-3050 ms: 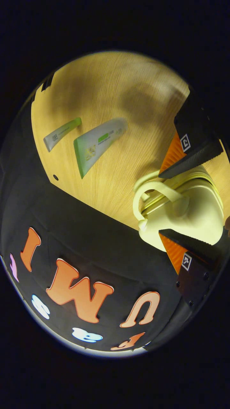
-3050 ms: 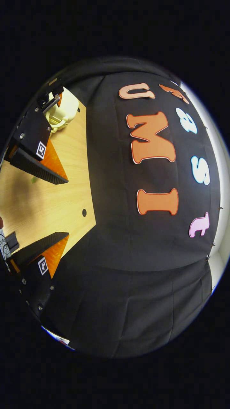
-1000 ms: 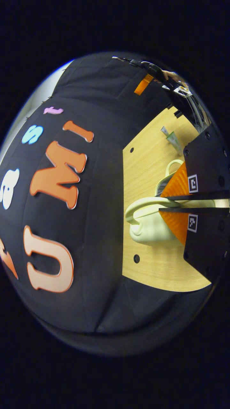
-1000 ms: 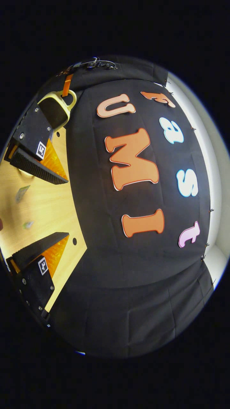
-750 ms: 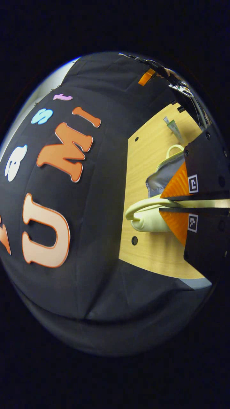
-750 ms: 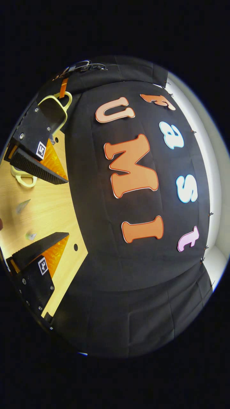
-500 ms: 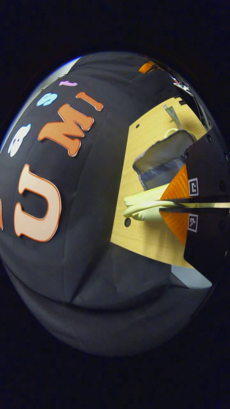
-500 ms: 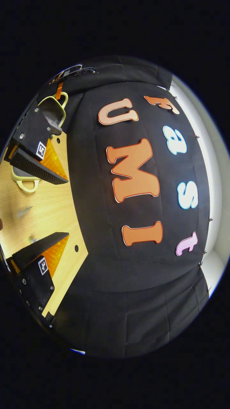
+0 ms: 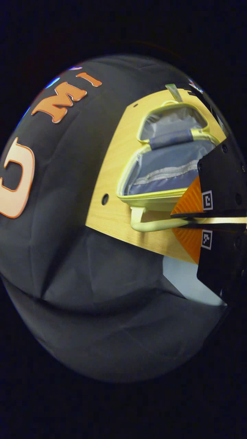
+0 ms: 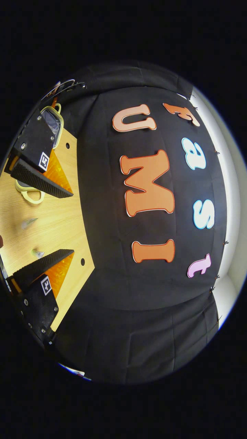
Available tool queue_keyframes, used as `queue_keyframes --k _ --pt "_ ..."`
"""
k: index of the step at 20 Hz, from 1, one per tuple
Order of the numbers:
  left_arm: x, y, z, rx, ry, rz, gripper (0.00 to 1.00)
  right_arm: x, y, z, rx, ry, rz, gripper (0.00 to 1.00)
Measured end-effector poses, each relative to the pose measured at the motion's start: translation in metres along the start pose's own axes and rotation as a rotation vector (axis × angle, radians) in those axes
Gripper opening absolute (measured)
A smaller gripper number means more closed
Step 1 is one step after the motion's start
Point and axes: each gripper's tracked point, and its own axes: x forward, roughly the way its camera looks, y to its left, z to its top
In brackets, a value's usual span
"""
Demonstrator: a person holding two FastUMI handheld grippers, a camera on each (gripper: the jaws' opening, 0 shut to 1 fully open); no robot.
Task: First open the suitcase, pack the skin care products into it, and then close the suitcase.
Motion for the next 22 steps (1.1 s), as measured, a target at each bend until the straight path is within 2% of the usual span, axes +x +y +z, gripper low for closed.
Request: queue_keyframes --k 1,5,6,7,8,10,11,15,17,18,20,22 --pt "0.009 0.006 -0.01 -0.003 0.024 0.005 0.06 0.001 0.0 -0.001 -0.001 0.003 0.0 0.95" --pt "0.035 0.016 -0.026 -0.035 0.056 0.017 0.06 0.002 -0.005 -0.007 -0.013 0.015 -0.019 0.95" --pt "0.037 0.025 -0.029 -0.036 0.056 0.042 0.07 0.002 -0.006 -0.008 -0.017 0.018 -0.022 0.95" --pt "0.041 0.035 -0.032 -0.035 0.059 0.079 0.11 0.003 -0.006 -0.01 -0.02 0.021 -0.023 0.95" --pt "0.042 0.037 -0.032 -0.038 0.06 0.087 0.22 0.004 -0.007 -0.01 -0.022 0.023 -0.025 0.95" --pt "0.042 0.038 -0.028 -0.019 0.049 0.114 0.21 0.005 -0.009 -0.013 -0.023 0.028 -0.028 0.95" --pt "0.039 0.043 -0.024 0.011 0.038 0.152 0.29 0.006 -0.011 -0.014 -0.026 0.03 -0.03 0.95" --pt "0.003 0.055 0.016 0.106 -0.088 0.316 1.0 0.01 -0.017 -0.015 -0.04 0.028 -0.028 0.95" --pt "-0.024 0.041 0.039 0.151 -0.184 0.387 1.0 0.014 -0.023 -0.016 -0.041 0.026 -0.024 0.95" --pt "-0.043 0.026 0.054 0.174 -0.237 0.397 1.0 0.018 -0.026 -0.017 -0.043 0.026 -0.02 0.95" --pt "-0.072 -0.014 0.083 0.209 -0.355 0.384 1.0 0.025 -0.033 -0.018 -0.055 0.017 -0.012 0.95" --pt "-0.111 -0.058 0.1 0.195 -0.452 0.36 0.98 0.034 -0.041 -0.023 -0.084 0.014 -0.001 0.95"
